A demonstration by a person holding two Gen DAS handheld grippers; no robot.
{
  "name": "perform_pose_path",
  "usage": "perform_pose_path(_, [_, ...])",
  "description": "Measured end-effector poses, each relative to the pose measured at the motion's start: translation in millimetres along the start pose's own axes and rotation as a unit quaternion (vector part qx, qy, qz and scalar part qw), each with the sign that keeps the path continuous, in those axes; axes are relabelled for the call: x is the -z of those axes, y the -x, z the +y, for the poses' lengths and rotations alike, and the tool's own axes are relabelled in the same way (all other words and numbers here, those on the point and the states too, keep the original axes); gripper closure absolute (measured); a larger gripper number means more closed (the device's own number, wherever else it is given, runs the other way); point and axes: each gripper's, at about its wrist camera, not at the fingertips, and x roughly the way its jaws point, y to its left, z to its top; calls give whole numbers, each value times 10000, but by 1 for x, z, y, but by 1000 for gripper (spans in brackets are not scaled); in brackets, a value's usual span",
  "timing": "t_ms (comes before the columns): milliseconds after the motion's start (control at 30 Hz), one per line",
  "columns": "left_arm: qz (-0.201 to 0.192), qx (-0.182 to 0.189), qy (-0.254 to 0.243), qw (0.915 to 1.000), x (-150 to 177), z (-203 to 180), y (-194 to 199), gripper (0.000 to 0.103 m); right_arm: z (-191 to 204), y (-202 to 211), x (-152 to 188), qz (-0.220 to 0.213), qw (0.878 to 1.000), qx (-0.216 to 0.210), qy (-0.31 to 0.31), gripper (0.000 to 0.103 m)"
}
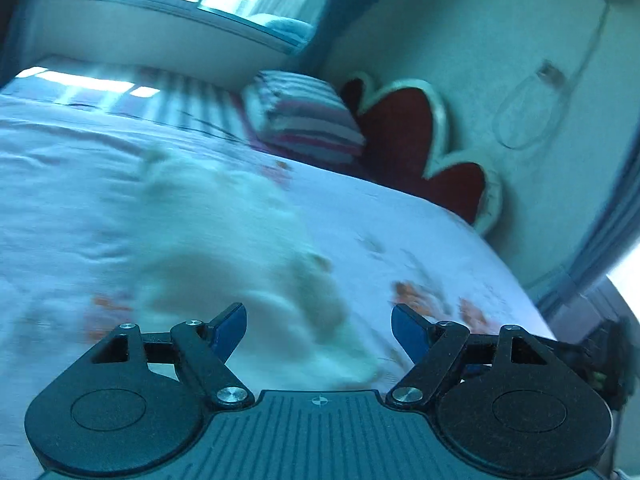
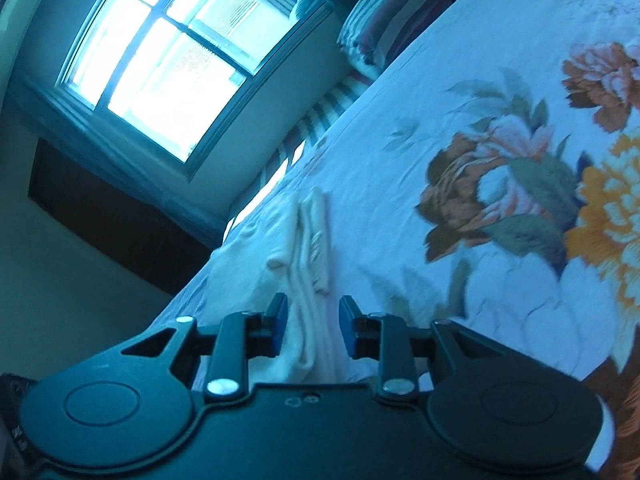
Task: Fold small clothes
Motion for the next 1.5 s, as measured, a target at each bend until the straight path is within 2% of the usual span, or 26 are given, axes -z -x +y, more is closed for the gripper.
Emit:
perform_pose_path(67, [79, -587, 135, 9982, -2, 33, 5, 24, 9, -14, 11, 300, 9995, 69, 88, 72])
perform_pose_path(167, [176, -827, 342, 9958, 4, 62, 9, 24, 11, -26, 23, 537, 9984, -33, -157, 72])
perform_pose_path(267, [354, -787, 442, 9953, 18, 68, 7, 24, 17, -37, 30, 624, 9980, 34, -131, 73])
perform_pose_path(367, [499, -738, 435, 9951, 34, 64, -1, 24, 15, -48, 32, 546, 9975, 223, -398, 76])
perform_pose_path(433, [485, -827, 330, 9948, 38, 62, -4, 24, 15, -57, 33, 586, 9964, 286, -550, 87])
perform_pose_path(467, [465, -841, 316, 9949, 37, 61, -4, 24, 18, -57, 34, 597, 9960, 335, -574, 95])
perform_pose_path(567, [153, -692, 399, 9967, 29, 62, 7, 24, 29, -38, 46, 417, 9976, 351, -420, 96])
perform_pose_path(700, [-20, -680, 374, 9970, 11, 68, 6, 24, 20, -21, 57, 355, 9960, 786, -225, 101])
perform_pose_path(767, [-10, -702, 341, 9969, 0, 71, -4, 24, 13, -19, 52, 305, 9959, 824, -234, 101])
perform_pose_path(833, [-121, -778, 296, 9965, -12, 74, -10, 24, 21, -7, 39, -157, 9962, 860, 66, 89])
perform_pose_path(867, [-144, -796, 327, 9962, -19, 77, -15, 24, 29, -5, 27, -333, 9959, 779, 322, 77])
perform_pose_path(933, [-159, -854, 405, 9954, -30, 81, -25, 24, 45, -16, 6, -384, 9936, 691, 811, 70])
perform_pose_path(1033, [-127, -885, 418, 9951, -39, 82, -40, 24, 64, -58, -23, -155, 9876, 586, 1451, 70])
perform_pose_path(1100, [-62, -979, 395, 9944, -41, 82, -48, 24, 68, -85, -34, 107, 9843, 596, 1660, 70])
perform_pose_path(1267, [53, -1143, 452, 9924, -40, 86, -63, 24, 71, -130, -42, 608, 9752, 671, 2019, 68])
perform_pose_path(1333, [136, -1196, 439, 9918, -38, 88, -69, 24, 71, -140, -42, 779, 9723, 591, 2124, 74])
perform_pose_path(1367, [166, -1192, 458, 9917, -38, 89, -72, 24, 72, -141, -42, 863, 9697, 575, 2212, 85])
perform_pose_path(1400, [158, -1193, 471, 9916, -38, 89, -72, 24, 74, -140, -41, 879, 9680, 618, 2266, 88])
perform_pose_path(1500, [63, -1125, 304, 9932, -38, 82, -73, 24, 74, -119, -40, 603, 9706, 725, 2216, 91])
